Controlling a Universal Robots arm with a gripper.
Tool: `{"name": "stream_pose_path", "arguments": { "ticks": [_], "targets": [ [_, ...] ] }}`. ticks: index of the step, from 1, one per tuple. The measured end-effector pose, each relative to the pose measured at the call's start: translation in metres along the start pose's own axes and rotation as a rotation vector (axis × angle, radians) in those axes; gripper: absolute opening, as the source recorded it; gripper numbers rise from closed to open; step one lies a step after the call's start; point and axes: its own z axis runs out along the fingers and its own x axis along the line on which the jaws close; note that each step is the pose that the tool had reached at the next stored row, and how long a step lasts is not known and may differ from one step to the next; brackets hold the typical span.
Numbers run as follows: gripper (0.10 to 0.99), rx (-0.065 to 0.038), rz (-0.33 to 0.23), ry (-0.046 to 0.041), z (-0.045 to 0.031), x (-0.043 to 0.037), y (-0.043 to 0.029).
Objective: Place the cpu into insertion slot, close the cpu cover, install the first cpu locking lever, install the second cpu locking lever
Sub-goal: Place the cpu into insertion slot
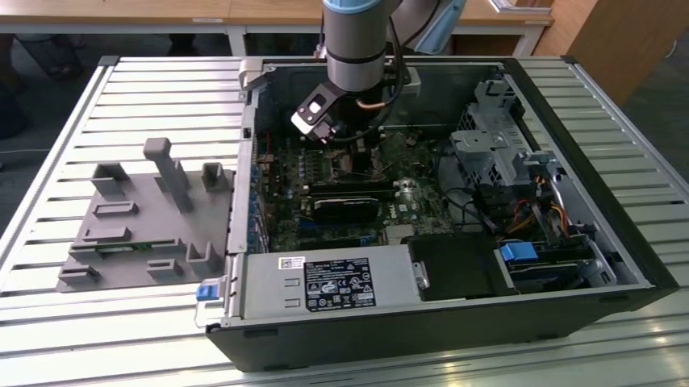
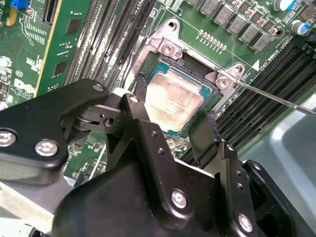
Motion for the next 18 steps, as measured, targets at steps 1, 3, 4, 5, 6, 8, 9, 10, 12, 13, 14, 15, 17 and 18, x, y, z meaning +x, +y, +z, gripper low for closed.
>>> {"name": "stream_pose_path", "arguments": {
  "ticks": [1,3,4,5,6,8,9,10,12,13,14,15,17,18],
  "targets": [
    [0.612,0.000,0.000,0.0000,0.0003,0.0003,0.0000],
    [0.612,0.000,0.000,0.0000,0.0006,0.0007,-0.0001],
    [0.612,0.000,0.000,0.0000,0.0007,0.0008,-0.0001],
    [0.612,0.000,0.000,0.0000,0.0007,0.0008,-0.0001],
    [0.612,0.000,0.000,-0.0001,0.0007,0.0008,-0.0001],
    [0.612,0.000,0.000,-0.0002,-0.0006,0.0009,0.0000],
    [0.612,0.000,0.000,0.0001,-0.0022,0.0009,0.0002],
    [0.612,0.000,0.000,0.0001,-0.0040,0.0009,0.0003],
    [0.612,0.001,0.000,0.0002,-0.0081,0.0010,0.0006],
    [0.612,0.002,0.000,0.0001,-0.0101,0.0010,0.0008],
    [0.612,0.003,0.000,0.0002,-0.0120,0.0010,0.0011],
    [0.612,0.005,0.000,0.0003,-0.0132,0.0010,0.0013],
    [0.600,0.009,0.000,0.0015,-0.0144,0.0003,0.0021],
    [0.533,0.011,0.000,0.0026,-0.0148,-0.0003,0.0023]
  ]
}}
